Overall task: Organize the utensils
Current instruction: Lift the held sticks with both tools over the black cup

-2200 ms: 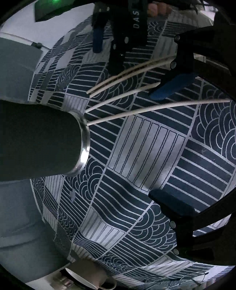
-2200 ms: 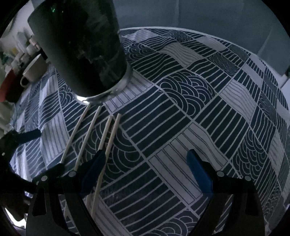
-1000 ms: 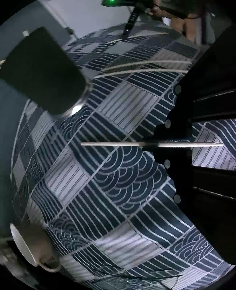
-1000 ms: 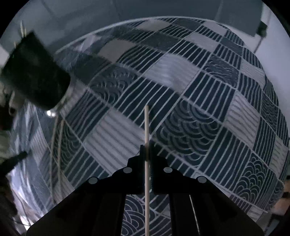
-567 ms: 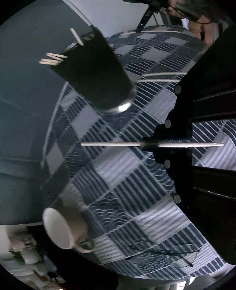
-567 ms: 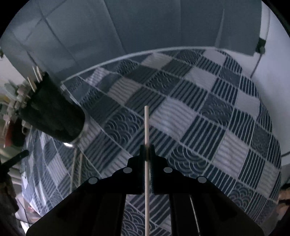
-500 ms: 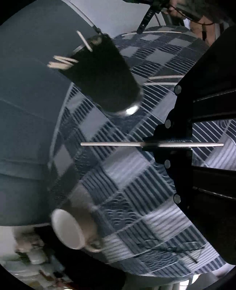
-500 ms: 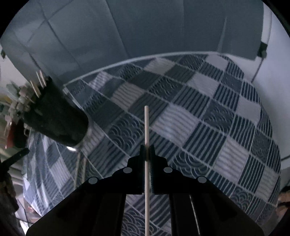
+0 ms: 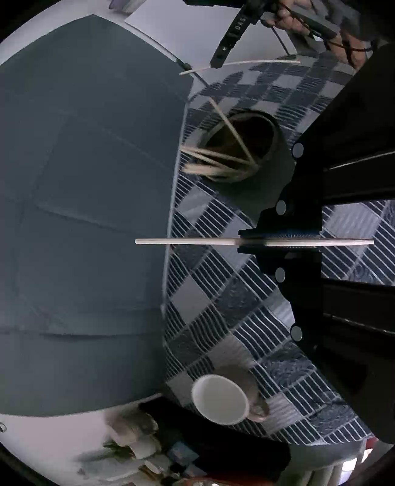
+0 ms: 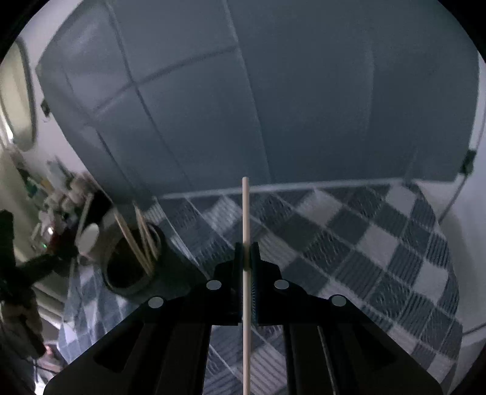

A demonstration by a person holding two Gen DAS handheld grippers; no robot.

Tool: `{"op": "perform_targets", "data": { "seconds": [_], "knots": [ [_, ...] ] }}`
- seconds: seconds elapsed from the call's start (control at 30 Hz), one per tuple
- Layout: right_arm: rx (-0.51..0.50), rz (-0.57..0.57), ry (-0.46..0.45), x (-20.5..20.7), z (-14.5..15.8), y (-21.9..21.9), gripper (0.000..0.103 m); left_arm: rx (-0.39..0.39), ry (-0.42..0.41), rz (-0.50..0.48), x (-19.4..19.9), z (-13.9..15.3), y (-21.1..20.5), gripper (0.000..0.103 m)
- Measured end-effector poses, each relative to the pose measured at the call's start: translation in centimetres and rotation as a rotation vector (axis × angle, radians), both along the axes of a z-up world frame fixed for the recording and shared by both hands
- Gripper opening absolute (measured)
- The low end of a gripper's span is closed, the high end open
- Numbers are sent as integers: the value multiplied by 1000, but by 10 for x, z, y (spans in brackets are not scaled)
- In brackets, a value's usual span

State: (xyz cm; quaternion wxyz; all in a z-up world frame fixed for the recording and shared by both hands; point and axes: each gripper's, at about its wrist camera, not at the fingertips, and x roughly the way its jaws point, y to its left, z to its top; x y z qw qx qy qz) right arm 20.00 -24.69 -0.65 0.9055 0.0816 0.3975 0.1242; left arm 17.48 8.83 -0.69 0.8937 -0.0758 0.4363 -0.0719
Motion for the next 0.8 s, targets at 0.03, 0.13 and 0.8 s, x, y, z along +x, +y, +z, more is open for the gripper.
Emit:
{"op": "perform_targets", "data": {
  "seconds": [0.03,0.13,0.8],
  "knots": [
    [6,1,-17,2,5,2,4,-3,-9,-1,5,3,-5,5],
    [40,8,-46,10,20,11,4,-17,-31,-8,11,11,-17,5],
    [171,203,-218,45,46,86,5,-78,-205,-66,47,33,-67,5]
  ]
}}
